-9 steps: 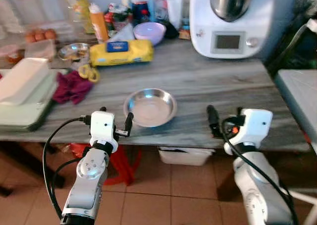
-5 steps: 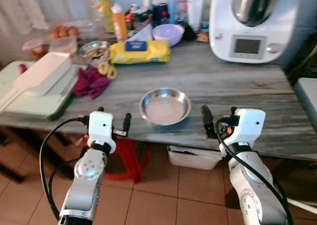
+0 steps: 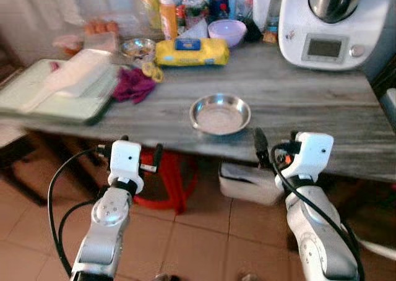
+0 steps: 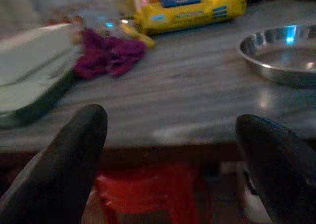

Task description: Setting the table

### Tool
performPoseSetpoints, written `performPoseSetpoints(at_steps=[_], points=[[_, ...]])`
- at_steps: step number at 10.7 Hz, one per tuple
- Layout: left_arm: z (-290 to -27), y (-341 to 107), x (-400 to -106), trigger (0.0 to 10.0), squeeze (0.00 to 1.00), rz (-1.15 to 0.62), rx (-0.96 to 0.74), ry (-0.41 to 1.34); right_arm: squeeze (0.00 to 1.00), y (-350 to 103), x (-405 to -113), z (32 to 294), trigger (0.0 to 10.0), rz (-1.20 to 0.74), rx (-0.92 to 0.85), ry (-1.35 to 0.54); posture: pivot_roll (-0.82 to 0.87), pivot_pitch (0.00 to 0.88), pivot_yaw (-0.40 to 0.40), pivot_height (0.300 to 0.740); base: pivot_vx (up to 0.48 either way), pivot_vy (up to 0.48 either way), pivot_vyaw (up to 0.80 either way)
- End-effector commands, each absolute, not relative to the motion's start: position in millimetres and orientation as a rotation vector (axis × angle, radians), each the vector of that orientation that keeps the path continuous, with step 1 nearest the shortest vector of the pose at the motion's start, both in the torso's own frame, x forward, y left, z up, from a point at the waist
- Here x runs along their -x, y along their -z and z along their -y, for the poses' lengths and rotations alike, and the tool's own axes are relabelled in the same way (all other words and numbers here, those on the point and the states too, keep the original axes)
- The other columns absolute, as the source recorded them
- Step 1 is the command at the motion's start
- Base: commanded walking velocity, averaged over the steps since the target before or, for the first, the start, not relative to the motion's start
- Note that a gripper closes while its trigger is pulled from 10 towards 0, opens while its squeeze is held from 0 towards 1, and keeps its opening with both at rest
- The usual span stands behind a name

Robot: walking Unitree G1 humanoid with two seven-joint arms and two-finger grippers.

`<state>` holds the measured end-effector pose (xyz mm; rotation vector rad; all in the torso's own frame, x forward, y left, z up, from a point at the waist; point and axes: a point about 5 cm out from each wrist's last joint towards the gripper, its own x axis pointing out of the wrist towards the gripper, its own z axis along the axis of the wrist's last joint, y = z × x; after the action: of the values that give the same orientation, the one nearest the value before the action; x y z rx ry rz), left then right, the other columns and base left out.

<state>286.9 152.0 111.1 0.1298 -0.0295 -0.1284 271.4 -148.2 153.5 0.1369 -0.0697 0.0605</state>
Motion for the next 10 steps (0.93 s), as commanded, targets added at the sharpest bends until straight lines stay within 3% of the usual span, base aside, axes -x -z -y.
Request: performPoseSetpoints(at_steps=[1, 7, 10], points=[[-153.0, -110.7, -285.1, 10.0, 0.0, 0.023, -0.142, 0.127, 0.0, -155.4, -272.9, 149.4, 10.0, 0.077, -0.144, -0.051, -0.1, 0.064, 0.081, 0.74, -0.33, 0.0, 0.0], [-157.5, -109.0, -281.8, 10.0, 0.0, 0.001, -0.175, 0.127, 0.0, -153.0, -278.0, 153.6, 10.0, 0.073, -0.17, -0.006, -0.09, 0.077, 0.098, 0.74, -0.328, 0.0, 0.0], [-152.5, -118.0, -279.2, 10.0, 0.0, 0.052, -0.098, 0.222, 0.0, -152.0, -280.0, 151.2, 10.0, 0.072, -0.177, -0.009, -0.08, 0.081, 0.102, 0.74, 0.0, 0.0, 0.0]])
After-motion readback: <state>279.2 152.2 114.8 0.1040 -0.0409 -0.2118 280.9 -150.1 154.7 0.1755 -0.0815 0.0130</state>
